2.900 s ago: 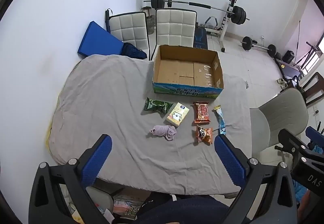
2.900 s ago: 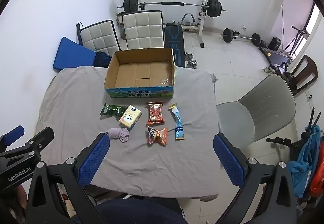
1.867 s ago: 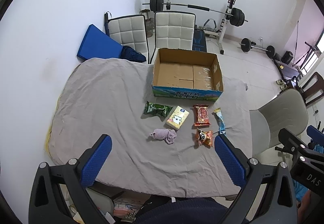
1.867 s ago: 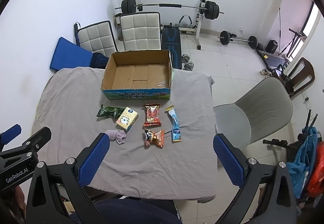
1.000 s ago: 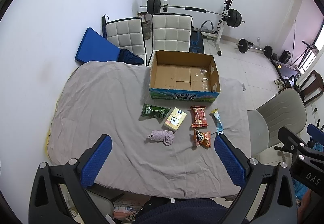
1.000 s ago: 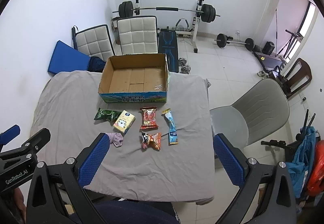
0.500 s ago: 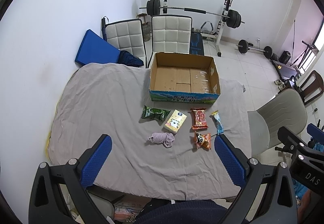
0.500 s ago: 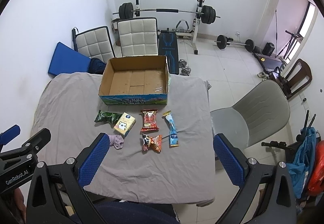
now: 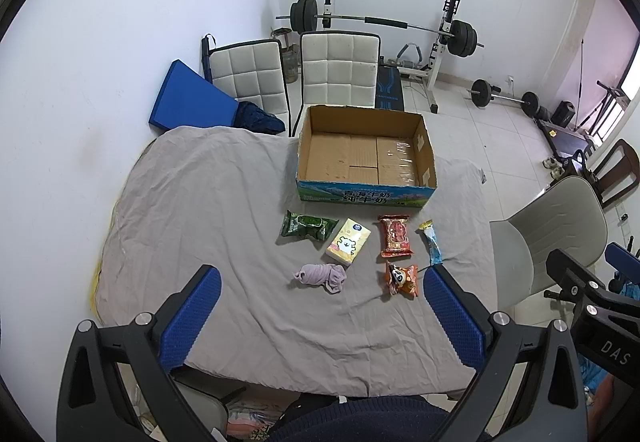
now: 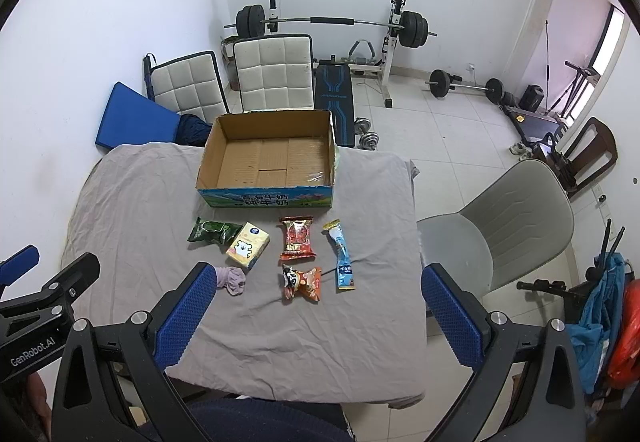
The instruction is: Organize soft objects
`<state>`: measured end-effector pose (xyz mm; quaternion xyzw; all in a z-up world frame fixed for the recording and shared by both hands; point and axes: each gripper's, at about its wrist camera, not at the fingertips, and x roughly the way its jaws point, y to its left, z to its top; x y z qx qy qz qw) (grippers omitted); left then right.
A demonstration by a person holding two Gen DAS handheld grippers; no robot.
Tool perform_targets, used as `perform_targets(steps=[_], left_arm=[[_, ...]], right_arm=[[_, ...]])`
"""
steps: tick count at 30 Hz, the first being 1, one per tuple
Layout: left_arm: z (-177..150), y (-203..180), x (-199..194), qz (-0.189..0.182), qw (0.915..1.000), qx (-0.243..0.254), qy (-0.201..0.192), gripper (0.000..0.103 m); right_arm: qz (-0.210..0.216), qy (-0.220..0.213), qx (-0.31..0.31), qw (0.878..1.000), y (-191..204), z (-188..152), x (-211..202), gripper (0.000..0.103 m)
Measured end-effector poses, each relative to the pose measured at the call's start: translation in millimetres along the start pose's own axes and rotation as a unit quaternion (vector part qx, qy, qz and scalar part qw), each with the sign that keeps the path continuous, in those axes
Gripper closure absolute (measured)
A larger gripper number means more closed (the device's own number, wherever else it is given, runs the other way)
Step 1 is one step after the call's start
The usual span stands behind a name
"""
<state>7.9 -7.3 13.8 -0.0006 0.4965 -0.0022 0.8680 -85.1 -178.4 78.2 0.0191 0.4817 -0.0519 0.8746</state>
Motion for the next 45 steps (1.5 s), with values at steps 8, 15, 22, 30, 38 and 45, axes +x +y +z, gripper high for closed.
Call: perform_targets(steps=[8, 15, 22, 30, 38, 45], left_arm=[[0, 0, 0, -0.001, 1.0, 0.002, 0.0, 0.0], [16, 4, 24, -0.007, 1.0, -0.005, -0.002, 0.0], [48, 5, 98, 0.006, 0.9999, -0.006, 0.012, 0.0], [49, -9, 241, 0.013, 0.9931, 0.016, 0.115, 0.0], [18, -33, 397, -0.024, 0.966, 0.063, 0.249, 0.004], [-2, -46, 453, -0.025, 0.9512, 0.098, 0.292, 0.004]], right_arm=[[0.002, 0.002, 0.002, 1.0, 1, 0, 2, 0.0], [0.004, 0.025, 0.019, 1.0, -6, 13, 36, 0.0], [0.017, 0.093, 0.044, 0.995, -26, 31, 137, 0.0], [0.034, 0.204, 0.04, 0.978, -12, 26, 323, 0.0], [0.061, 0.303, 0.048, 0.95, 8, 7, 480, 0.006], [0.053, 0.337, 0.055, 0.939, 22, -5, 534, 0.008]])
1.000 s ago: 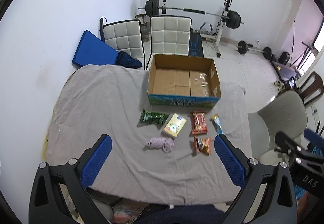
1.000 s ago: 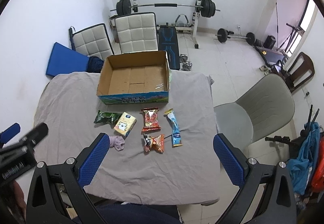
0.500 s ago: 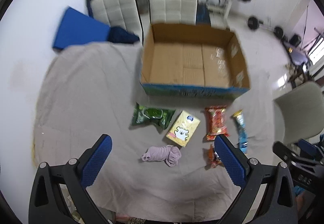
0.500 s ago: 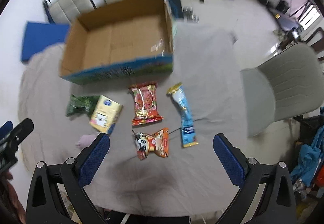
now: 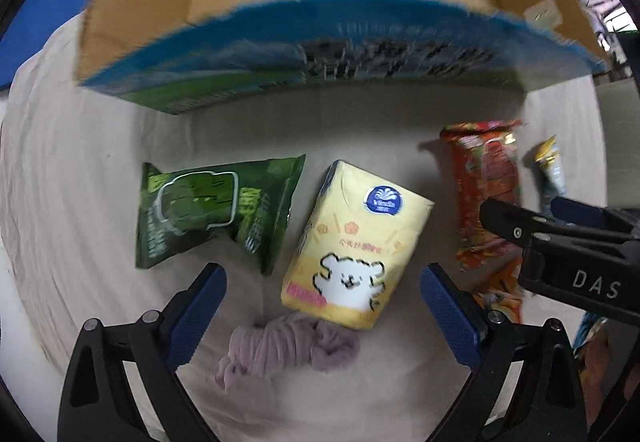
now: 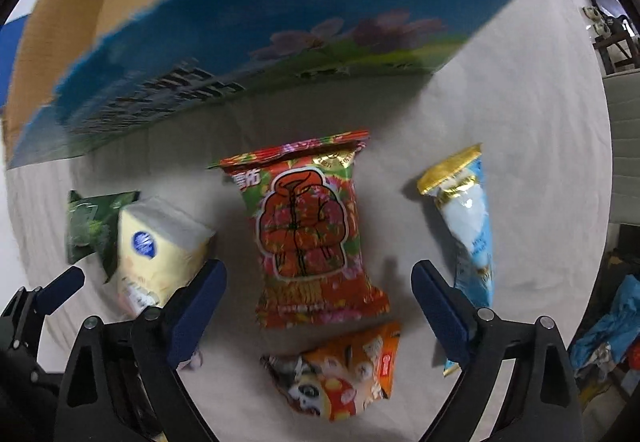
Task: Organize soft objects
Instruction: 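Grasp the yellow tissue pack with left tool while right tool grasps red snack bag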
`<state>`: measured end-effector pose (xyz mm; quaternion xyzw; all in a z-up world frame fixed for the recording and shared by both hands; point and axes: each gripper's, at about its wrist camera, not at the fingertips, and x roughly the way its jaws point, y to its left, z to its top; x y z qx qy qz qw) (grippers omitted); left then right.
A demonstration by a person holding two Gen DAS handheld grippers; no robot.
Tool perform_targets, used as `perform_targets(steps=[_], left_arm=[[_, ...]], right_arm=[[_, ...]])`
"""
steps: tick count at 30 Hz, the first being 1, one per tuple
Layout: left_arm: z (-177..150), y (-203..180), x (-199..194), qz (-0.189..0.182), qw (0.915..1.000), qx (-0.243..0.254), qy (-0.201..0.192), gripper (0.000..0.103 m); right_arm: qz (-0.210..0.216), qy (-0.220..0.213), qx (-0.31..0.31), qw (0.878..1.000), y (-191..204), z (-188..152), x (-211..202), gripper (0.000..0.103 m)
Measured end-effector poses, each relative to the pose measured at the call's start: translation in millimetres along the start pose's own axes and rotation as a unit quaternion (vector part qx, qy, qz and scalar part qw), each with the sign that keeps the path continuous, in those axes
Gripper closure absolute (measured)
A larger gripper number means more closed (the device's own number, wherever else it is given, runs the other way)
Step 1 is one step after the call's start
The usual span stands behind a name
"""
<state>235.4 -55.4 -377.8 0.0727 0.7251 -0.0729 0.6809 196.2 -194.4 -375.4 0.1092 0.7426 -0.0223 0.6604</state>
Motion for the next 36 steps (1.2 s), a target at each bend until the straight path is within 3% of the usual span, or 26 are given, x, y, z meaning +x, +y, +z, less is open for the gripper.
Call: perform_targets(steps=[7, 9, 15, 20, 22, 25, 32, 36], left_arm=[[-1, -7, 27, -0.004, 0.9998, 0.008, 0.02, 0.004], [-1, -7, 31, 0.002, 0.9998, 0.014, 0.015, 0.004], [-5, -20, 38, 0.019, 0.9994, 0.028, 0.012, 0.018], [-9, -23, 38, 0.028, 0.9992, 0.027, 0.007, 0.031], [-14, -24, 33, 0.034, 0.9991, 0.027, 0.002, 0.038], [-17, -16, 21, 0.039, 0.9991, 0.017, -0.005, 0.041], [-44, 2, 3, -0.012, 0.9989, -0.045, -0.009, 0.043], [-61, 13, 11, -0.038, 0.9967, -0.072, 0.001, 0.039]], right_arm=[[-0.018, 0.03, 0.007, 0.999, 6, 10, 35, 0.019], [-0.018, 0.036, 0.01, 0.999, 7, 12, 45, 0.027], [-0.042, 0.041, 0.007, 0.998, 8, 17, 66, 0.036], [-0.05, 0.046, 0.002, 0.998, 13, 11, 52, 0.049], [-0.055, 0.048, -0.002, 0.997, 13, 11, 45, 0.051], [-0.052, 0.048, -0.006, 0.997, 12, 5, 45, 0.051], [-0.024, 0.043, -0.006, 0.999, 2, -9, 39, 0.052], [-0.013, 0.049, -0.016, 0.999, -3, -11, 43, 0.052]])
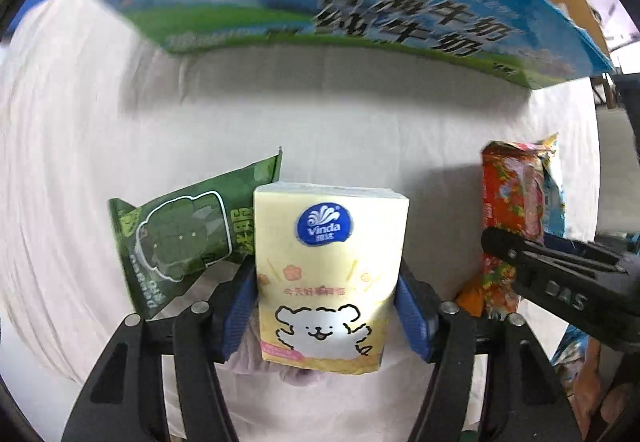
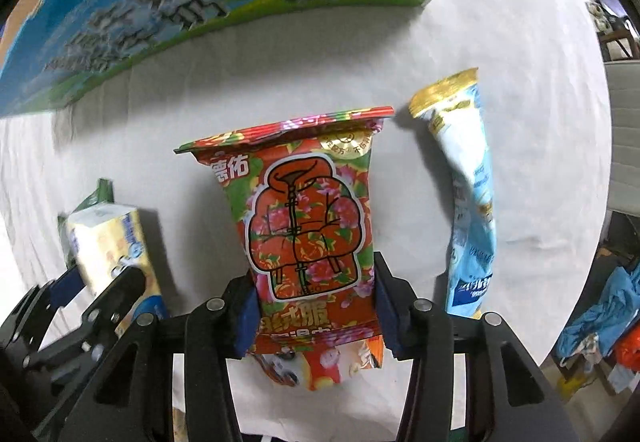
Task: Organize soft objects
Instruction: 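Grasp the yellow tissue pack with left tool while right tool grasps red snack bag, then carry both packs into the cardboard box and open both tools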
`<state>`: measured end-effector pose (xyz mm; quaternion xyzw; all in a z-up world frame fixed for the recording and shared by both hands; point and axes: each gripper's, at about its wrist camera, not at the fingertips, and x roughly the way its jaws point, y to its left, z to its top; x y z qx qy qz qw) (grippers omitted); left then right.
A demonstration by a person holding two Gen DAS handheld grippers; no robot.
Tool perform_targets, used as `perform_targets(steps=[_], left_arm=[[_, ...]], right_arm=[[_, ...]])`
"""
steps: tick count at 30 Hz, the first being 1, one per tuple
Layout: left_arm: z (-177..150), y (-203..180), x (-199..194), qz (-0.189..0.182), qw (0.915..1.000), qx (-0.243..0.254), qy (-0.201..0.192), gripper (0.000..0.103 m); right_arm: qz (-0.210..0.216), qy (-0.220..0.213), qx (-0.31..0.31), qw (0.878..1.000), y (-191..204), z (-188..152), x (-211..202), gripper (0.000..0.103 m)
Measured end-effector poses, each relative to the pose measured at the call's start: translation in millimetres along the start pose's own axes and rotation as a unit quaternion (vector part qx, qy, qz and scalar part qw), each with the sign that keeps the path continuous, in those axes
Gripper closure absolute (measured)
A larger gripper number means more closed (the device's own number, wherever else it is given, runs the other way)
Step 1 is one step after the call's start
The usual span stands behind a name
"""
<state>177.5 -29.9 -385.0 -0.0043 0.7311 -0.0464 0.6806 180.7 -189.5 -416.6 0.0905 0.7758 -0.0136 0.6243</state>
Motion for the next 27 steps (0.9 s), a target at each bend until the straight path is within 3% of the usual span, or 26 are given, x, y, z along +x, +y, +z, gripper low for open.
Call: perform_targets(steps=[7, 13, 15, 18, 27], left_arm=[[-23, 8, 14, -0.007, 0.9996, -0.021, 0.019, 0.037], [-48, 10, -13, -0.019, 0.9987, -0.031, 0.036, 0.037], [-51, 15, -24, -0.013, 0.9983, -0.034, 0.045, 0.037], [-53, 2, -4, 0.003, 0.9975, -0.035, 0.062, 0.037], [-54, -38, 14, 0.058, 0.9981, -0.005, 0.02, 0.039]], right_arm=[[0.006, 0.007, -0.014, 1.0, 5, -7, 9, 0.051], [0.013, 0.012, -0.022, 1.0, 2, -8, 12, 0.049], [0.012, 0.014, -0.025, 1.0, -2, -21, 6, 0.049], [0.012, 0.015, -0.028, 0.999, 5, -22, 6, 0.049], [-0.013, 0.007, -0.042, 0.999, 16, -26, 3, 0.053]])
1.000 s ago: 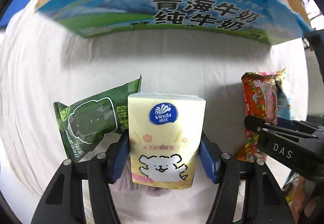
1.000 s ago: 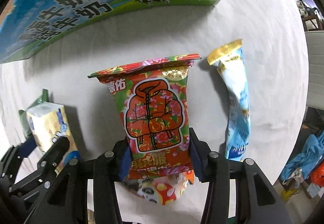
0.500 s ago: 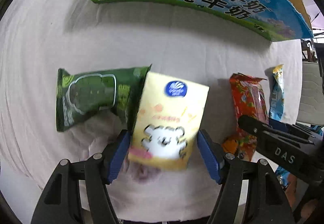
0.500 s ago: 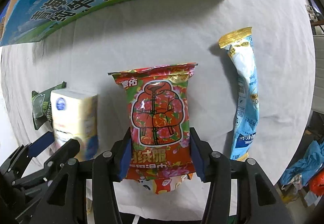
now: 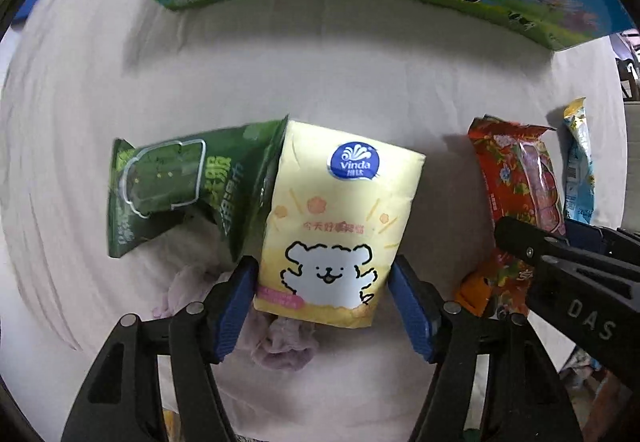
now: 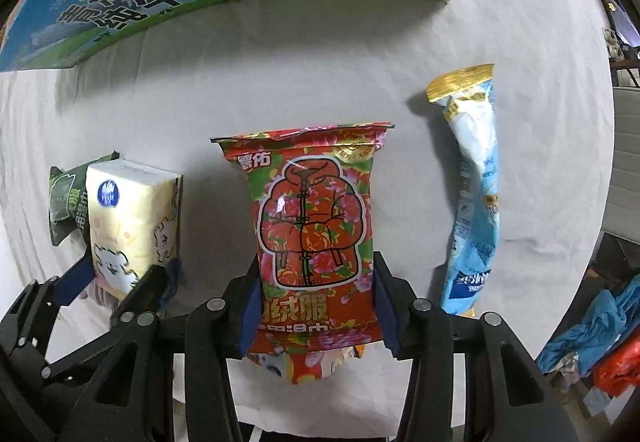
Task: Organize soft objects
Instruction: 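Carry both packs into the cardboard box and open both tools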
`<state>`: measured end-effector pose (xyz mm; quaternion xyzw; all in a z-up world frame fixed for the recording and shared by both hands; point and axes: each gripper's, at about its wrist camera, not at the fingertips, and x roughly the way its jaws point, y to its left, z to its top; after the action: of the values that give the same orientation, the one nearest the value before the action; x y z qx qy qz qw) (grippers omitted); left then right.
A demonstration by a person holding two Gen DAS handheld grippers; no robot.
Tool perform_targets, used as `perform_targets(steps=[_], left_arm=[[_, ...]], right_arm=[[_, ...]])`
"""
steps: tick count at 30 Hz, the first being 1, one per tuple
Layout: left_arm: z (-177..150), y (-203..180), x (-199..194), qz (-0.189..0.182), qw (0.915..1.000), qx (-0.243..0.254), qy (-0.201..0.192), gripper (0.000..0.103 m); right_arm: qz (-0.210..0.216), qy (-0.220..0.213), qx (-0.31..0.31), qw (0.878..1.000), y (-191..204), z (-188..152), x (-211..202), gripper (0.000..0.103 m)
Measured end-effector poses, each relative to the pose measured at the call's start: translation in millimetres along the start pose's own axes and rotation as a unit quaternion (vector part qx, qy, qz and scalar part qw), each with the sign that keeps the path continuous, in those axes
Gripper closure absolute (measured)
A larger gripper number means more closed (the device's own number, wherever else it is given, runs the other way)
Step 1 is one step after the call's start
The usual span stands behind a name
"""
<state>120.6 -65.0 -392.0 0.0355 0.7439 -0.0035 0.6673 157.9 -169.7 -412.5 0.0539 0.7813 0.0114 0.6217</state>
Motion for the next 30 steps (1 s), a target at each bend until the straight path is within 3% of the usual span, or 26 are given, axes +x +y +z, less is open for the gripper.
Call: perform_targets(steps=[3, 4, 9, 11, 12, 14, 17, 21, 22, 24, 26, 27, 30], left_arm=[[-12, -14, -18, -0.005, 0.9996, -0.009, -0.026, 0.04], [-3, -14, -22, -0.009, 0.9994, -0.01, -0.033, 0.041], [-14, -12, -78, -0.034, 0.9957, -0.024, -0.083, 0.045], [-18, -11, -101, -0.042, 0.9935, -0.026, -0.102, 0.053], [-20, -10, -112, -0.046, 0.9924, -0.027, -0.111, 0.078], [-12, -9, -132, -0.052, 0.9914, -0.023, -0.118, 0.08], [29, -6, -126, -0.049, 0.9918, -0.021, -0.116, 0.077], [40, 22, -79, -0.086, 0.9945, -0.05, -0.031, 0.073], [38, 27, -71, -0.087, 0.9944, -0.055, -0.026, 0.068], [33, 35, -50, -0.054, 0.9971, -0.054, -0.007, 0.06], [30, 34, -38, -0.072, 0.9966, -0.039, -0.001, 0.048], [30, 31, -34, -0.083, 0.9961, -0.031, 0.005, 0.036], [29, 11, -20, -0.1, 0.9942, 0.014, 0.035, 0.031]], right_arm=[[0.014, -0.001, 0.001, 1.0, -2, -4, -9, 0.054], [0.019, -0.003, 0.001, 1.0, -3, -6, -13, 0.054], [0.042, -0.027, -0.005, 0.999, -6, -16, -43, 0.054], [0.053, -0.039, -0.008, 0.998, -6, -20, -59, 0.054], [0.058, -0.047, -0.011, 0.997, -5, -22, -69, 0.054], [0.05, -0.057, -0.022, 0.997, -3, -24, -82, 0.054], [0.04, -0.061, -0.028, 0.997, -7, -21, -85, 0.054], [0.032, -0.05, -0.023, 0.998, -12, -19, -73, 0.054], [0.036, -0.045, -0.019, 0.998, -13, -19, -68, 0.054], [0.036, -0.034, -0.013, 0.999, -15, -16, -52, 0.054], [0.035, -0.026, -0.002, 0.999, -15, -15, -40, 0.054], [0.034, -0.021, 0.006, 0.999, -16, -15, -35, 0.054], [0.042, -0.011, 0.019, 0.999, -10, -14, -29, 0.054]])
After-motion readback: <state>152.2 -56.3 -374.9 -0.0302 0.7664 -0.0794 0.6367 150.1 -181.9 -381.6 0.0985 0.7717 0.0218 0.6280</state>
